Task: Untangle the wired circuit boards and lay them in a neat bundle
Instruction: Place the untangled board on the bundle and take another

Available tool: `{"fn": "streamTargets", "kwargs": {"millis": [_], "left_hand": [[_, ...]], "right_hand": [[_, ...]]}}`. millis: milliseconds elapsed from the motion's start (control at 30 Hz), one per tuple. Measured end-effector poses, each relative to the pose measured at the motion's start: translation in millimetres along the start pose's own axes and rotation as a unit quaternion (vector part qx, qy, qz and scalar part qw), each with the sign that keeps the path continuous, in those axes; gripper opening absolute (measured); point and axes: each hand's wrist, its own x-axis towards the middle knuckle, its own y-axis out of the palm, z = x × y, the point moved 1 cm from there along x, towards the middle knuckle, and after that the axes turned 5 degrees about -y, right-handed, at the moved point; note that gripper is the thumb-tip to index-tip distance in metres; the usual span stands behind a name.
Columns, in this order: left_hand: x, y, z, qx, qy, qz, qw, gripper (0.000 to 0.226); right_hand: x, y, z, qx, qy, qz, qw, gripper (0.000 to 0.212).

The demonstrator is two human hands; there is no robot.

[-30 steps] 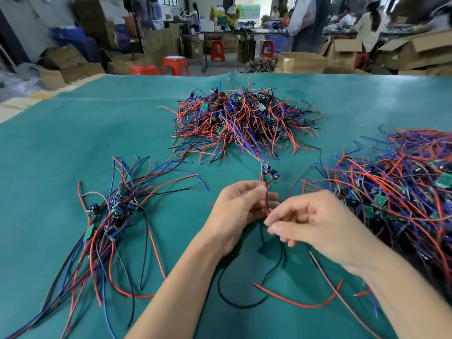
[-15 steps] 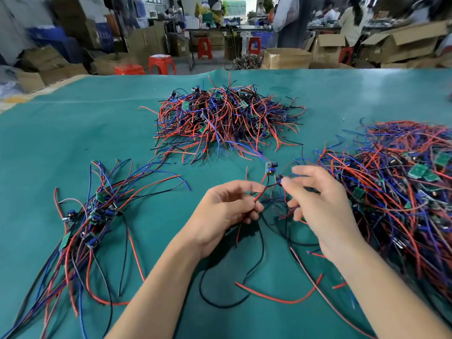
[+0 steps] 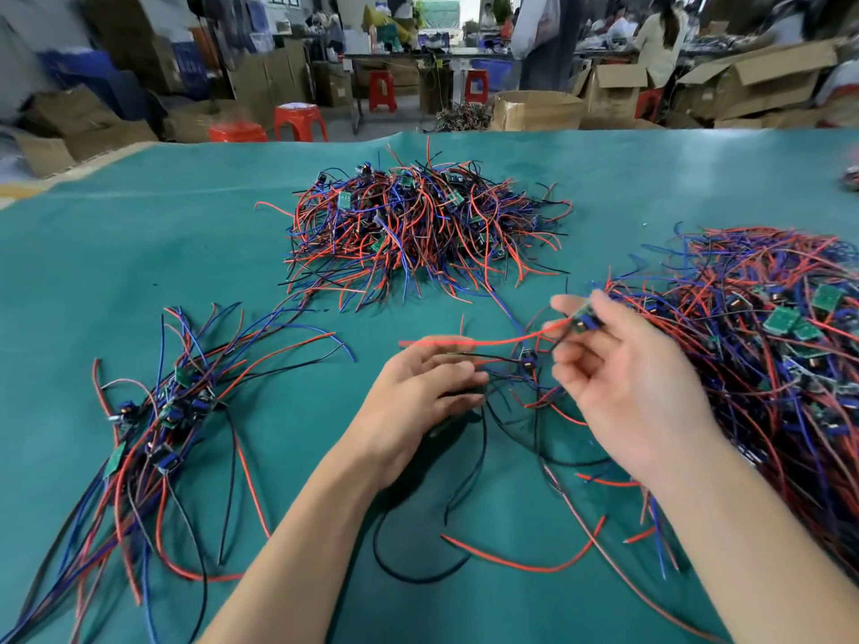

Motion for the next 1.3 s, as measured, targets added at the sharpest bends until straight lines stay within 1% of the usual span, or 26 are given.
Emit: {"fn": "streamTargets", "kwargs": {"millis": [67,133,167,233,300,333,400,533,567,633,667,733,833,967,1100,1300], "left_hand": [[1.1,-0.1,0.0,-0.014,0.0,-0.008,1.0,0.022],[2.5,1.1,-0.3,-0.023,0.004,-0.021,1.0,0.02],[3.1,1.7,-0.7,-0.028,0.009,-0.03,0.999,0.02],[3.5,2.2,-1.5,-0.023,0.021,-0.043,0.999,0.022],[1.7,3.0,-1.5,0.005,0.028,-0.024,0.999,0.027],[0.2,3.3,-1.0,0.023,0.029,-0.004,0.999,0.031],[-1.3,4.0,0.1,0.045,0.028,0.023,0.998,0.035],[-3.5,2.3,-2.3,0.042,0.016,0.052,0.998,0.038],[-4.2,2.6,-3.1,0.049,0.01,0.057,0.997,0.038],[-5.6,3.5,-2.9,0.085,0.014,0.071,0.994,0.032],[-6.0,4.0,-2.2,0.109,0.025,0.074,0.991,0.025],[-6.0,3.6,-0.8,0.158,0.048,0.076,0.983,0.014],[-4.6,2.4,1.1,0.206,0.056,0.071,0.974,0.018],[-4.1,1.3,1.8,0.195,0.048,0.063,0.978,0.031],[-4.4,4.0,1.1,0.188,0.029,0.085,0.978,0.028],[-5.1,5.7,-0.4,0.163,0.012,0.115,0.98,0.029]], "right_hand": [[-2.4,-0.3,9.0,0.086,0.023,0.023,0.996,0.027],[-6.1,0.1,14.0,0.12,0.054,0.094,0.987,0.028],[-8.8,0.9,13.7,0.111,0.074,0.135,0.982,0.028],[-14.8,4.7,6.4,0.054,0.108,0.197,0.973,0.027],[-20.3,12.5,-7.7,-0.032,0.109,0.216,0.97,0.027],[-21.5,16.1,-16.1,-0.067,0.095,0.207,0.971,0.027],[-23.5,21.4,-29.7,-0.105,0.056,0.163,0.979,0.024],[-22.8,23.7,-37.4,-0.11,0.006,0.126,0.986,0.025],[-21.4,22.9,-36.7,-0.109,0.0,0.105,0.988,0.026],[-16.8,18.2,-34.9,-0.104,0.002,0.052,0.993,0.023],[-14.9,15.9,-34.5,-0.102,0.009,0.033,0.994,0.018],[-13.4,14.4,-35.9,-0.102,0.021,0.018,0.994,0.011],[-14.1,15.7,-38.0,-0.127,-0.006,0.018,0.992,0.012],[-11.7,11.5,-32.7,-0.201,-0.083,-0.003,0.976,0.007],[-6.0,4.0,-30.3,-0.254,-0.134,-0.035,0.957,0.021],[3.7,-6.8,-19.5,-0.253,-0.186,-0.078,0.946,0.025]]}}
